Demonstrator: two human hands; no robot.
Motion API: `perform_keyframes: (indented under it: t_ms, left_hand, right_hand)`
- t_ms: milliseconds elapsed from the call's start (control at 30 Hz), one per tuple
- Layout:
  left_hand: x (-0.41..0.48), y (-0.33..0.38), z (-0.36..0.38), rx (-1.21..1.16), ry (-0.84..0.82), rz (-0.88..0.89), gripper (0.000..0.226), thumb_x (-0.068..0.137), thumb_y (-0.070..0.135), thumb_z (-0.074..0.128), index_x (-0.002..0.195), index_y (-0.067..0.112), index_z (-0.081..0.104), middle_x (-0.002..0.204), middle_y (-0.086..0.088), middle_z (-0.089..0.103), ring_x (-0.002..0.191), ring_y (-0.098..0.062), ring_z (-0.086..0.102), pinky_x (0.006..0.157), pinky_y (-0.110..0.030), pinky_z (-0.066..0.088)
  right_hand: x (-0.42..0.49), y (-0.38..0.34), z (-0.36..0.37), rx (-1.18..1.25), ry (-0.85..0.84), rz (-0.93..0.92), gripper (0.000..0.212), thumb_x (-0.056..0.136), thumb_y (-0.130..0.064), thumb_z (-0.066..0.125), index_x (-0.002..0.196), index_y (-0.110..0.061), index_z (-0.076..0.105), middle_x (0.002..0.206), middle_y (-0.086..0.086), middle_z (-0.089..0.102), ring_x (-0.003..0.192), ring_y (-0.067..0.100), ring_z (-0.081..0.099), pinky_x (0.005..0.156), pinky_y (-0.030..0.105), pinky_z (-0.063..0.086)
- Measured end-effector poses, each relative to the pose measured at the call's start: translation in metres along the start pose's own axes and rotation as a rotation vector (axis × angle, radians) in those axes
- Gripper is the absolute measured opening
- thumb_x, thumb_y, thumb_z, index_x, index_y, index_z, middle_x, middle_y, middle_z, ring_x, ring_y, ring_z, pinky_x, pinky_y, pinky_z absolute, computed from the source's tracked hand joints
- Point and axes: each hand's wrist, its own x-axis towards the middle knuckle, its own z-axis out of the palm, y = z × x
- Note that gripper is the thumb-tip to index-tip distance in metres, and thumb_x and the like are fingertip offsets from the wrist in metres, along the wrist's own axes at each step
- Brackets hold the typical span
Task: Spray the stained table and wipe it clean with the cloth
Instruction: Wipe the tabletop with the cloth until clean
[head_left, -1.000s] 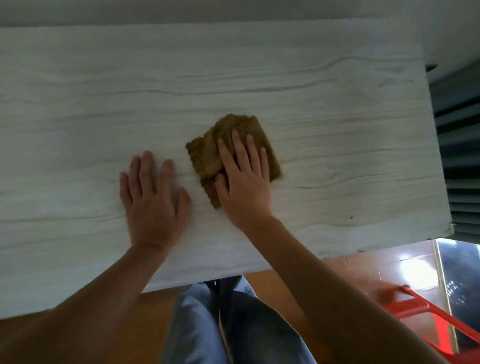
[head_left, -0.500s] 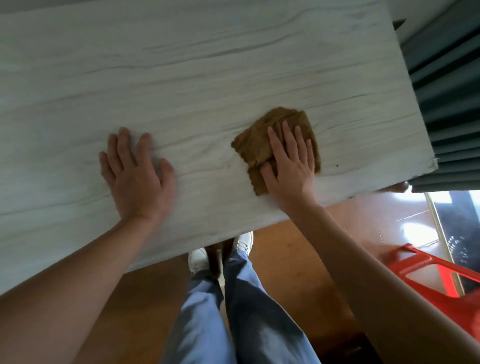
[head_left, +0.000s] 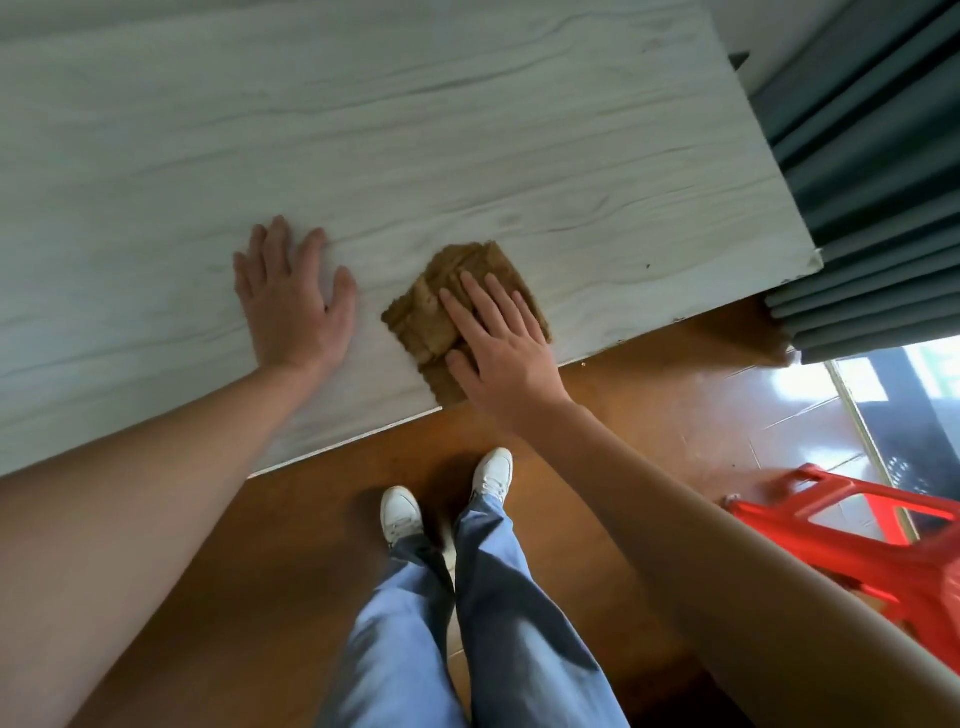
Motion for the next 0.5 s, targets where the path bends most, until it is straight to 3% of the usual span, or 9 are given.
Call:
perform_keyframes:
  t_ms: [133, 367, 500]
  left_hand:
    - [-0.001, 0.0, 0.002, 0.021, 0.019, 0.017, 0.059, 0.097, 0.047, 0.041, 0.146, 0.017, 0.053, 0.164, -0.019, 0.033, 0.156, -0.037, 0.021, 0.127, -0.051, 0.009]
    - [-0.001, 0.0, 0.006, 0.047, 0.037, 0.033, 0.06, 0.096, 0.05, 0.04, 0.145, 0.017, 0.052, 0.163, -0.02, 0.033, 0.155, -0.038, 0.023, 0.127, -0.052, 0.01]
    - [-0.003, 0.003, 0.007, 0.072, 0.046, 0.021, 0.058, 0.094, 0.049, 0.044, 0.142, 0.017, 0.051, 0.163, -0.02, 0.032, 0.154, -0.038, 0.022, 0.126, -0.054, 0.01]
  right_hand:
    - [-0.016, 0.044, -0.012, -0.016, 0.022, 0.142, 0.066, 0.103, -0.047, 0.037, 0.162, -0.031, 0.013, 0.171, -0.003, 0.008, 0.157, 0.02, -0.001, 0.128, 0.043, 0.003]
    - [-0.015, 0.106, -0.032, 0.042, 0.075, 0.474, 0.066, 0.103, -0.042, 0.037, 0.162, -0.029, 0.012, 0.171, 0.0, 0.005, 0.157, 0.022, -0.001, 0.126, 0.041, -0.002]
    - [-0.002, 0.08, -0.025, 0.054, 0.077, 0.459, 0.064, 0.103, -0.028, 0.035, 0.163, -0.02, 0.012, 0.171, 0.008, 0.0, 0.157, 0.031, -0.007, 0.127, 0.048, -0.004]
